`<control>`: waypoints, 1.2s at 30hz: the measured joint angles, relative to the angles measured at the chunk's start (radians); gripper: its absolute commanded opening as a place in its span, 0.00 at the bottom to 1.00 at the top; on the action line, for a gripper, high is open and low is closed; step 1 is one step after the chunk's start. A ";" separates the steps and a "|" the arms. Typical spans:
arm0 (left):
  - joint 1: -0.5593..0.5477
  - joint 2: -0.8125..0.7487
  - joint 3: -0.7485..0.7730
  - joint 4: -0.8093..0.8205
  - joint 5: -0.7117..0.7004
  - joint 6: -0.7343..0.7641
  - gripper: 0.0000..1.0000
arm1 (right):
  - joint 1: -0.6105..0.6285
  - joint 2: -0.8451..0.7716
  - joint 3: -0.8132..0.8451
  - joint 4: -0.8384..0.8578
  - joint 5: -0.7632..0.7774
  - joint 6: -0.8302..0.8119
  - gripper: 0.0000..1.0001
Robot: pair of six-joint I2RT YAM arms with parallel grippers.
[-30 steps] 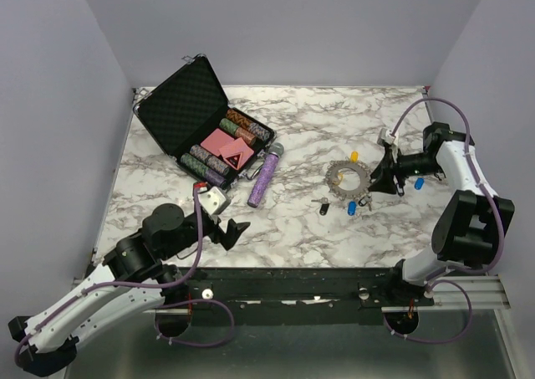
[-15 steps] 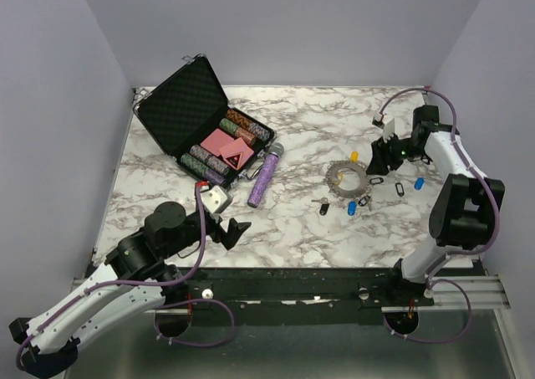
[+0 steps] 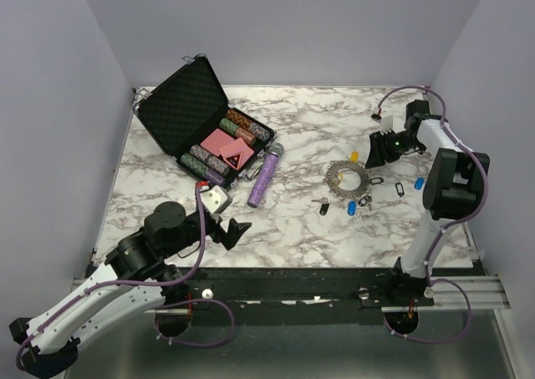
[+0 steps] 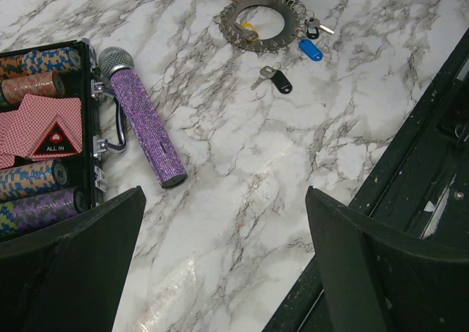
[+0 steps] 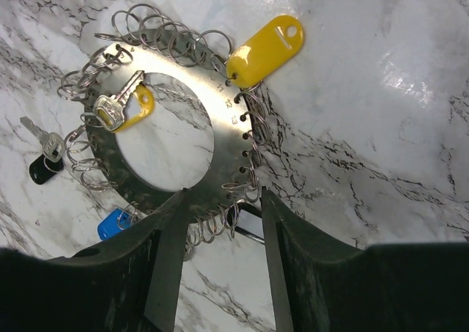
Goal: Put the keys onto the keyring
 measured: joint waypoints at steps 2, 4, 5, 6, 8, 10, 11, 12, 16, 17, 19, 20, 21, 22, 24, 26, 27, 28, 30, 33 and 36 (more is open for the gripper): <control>0.000 0.000 0.000 0.000 0.000 0.000 0.99 | 0.000 0.014 0.002 0.000 0.004 0.008 0.52; 0.000 0.000 0.000 0.000 0.002 -0.001 0.99 | 0.000 0.026 0.003 0.001 0.008 0.016 0.52; 0.000 0.000 0.000 0.000 0.002 -0.001 0.99 | 0.000 0.034 0.006 0.001 0.011 0.020 0.52; 0.000 0.000 0.000 0.000 0.003 -0.001 0.99 | 0.000 0.043 0.012 0.001 0.013 0.024 0.52; 0.000 0.000 0.000 0.000 0.003 -0.002 0.99 | 0.000 0.063 0.033 0.002 0.017 0.029 0.52; 0.000 0.000 0.000 0.000 0.003 -0.002 0.99 | 0.000 0.080 0.056 0.000 0.019 0.029 0.52; 0.000 0.000 0.000 0.000 0.004 -0.002 0.99 | 0.000 0.091 0.077 0.000 0.021 0.029 0.52; 0.000 0.000 0.000 0.000 0.004 -0.002 0.99 | 0.000 0.093 0.080 0.002 0.021 0.029 0.52; 0.003 0.000 0.000 0.000 0.006 -0.002 0.99 | 0.005 0.126 0.125 0.000 0.024 0.023 0.50; 0.005 0.000 0.000 0.000 0.006 -0.002 0.99 | 0.005 0.132 0.129 -0.001 0.024 0.018 0.48; 0.005 0.000 0.000 0.000 0.006 -0.002 0.99 | 0.010 0.139 0.129 -0.006 0.026 0.007 0.46; 0.005 0.000 0.000 0.000 0.006 -0.002 0.99 | 0.011 0.141 0.129 -0.010 0.027 0.002 0.45; 0.005 0.000 0.000 0.000 0.006 -0.002 0.99 | 0.011 0.143 0.129 -0.014 0.028 -0.002 0.44; 0.005 0.000 0.000 0.000 0.006 -0.002 0.99 | 0.011 0.143 0.129 -0.017 0.030 -0.006 0.43; 0.006 0.000 0.000 0.000 0.006 -0.002 0.99 | 0.014 0.143 0.129 -0.021 0.032 -0.015 0.41; 0.006 0.002 0.000 0.000 0.006 -0.002 0.99 | 0.017 0.143 0.129 -0.023 0.034 -0.021 0.40; 0.006 0.002 0.000 0.000 0.006 -0.002 0.99 | 0.018 0.143 0.129 -0.023 0.035 -0.024 0.39; 0.006 0.002 0.000 0.000 0.006 -0.002 0.99 | 0.020 0.144 0.129 -0.023 0.035 -0.027 0.39; 0.006 0.002 0.000 0.000 0.006 -0.002 0.99 | 0.023 0.146 0.129 -0.024 0.035 -0.028 0.37; 0.007 0.002 0.000 0.000 0.006 -0.002 0.99 | 0.026 0.156 0.130 -0.026 0.037 -0.033 0.34; 0.007 0.002 0.000 0.000 0.007 -0.002 0.99 | 0.031 0.169 0.130 -0.031 0.039 -0.038 0.32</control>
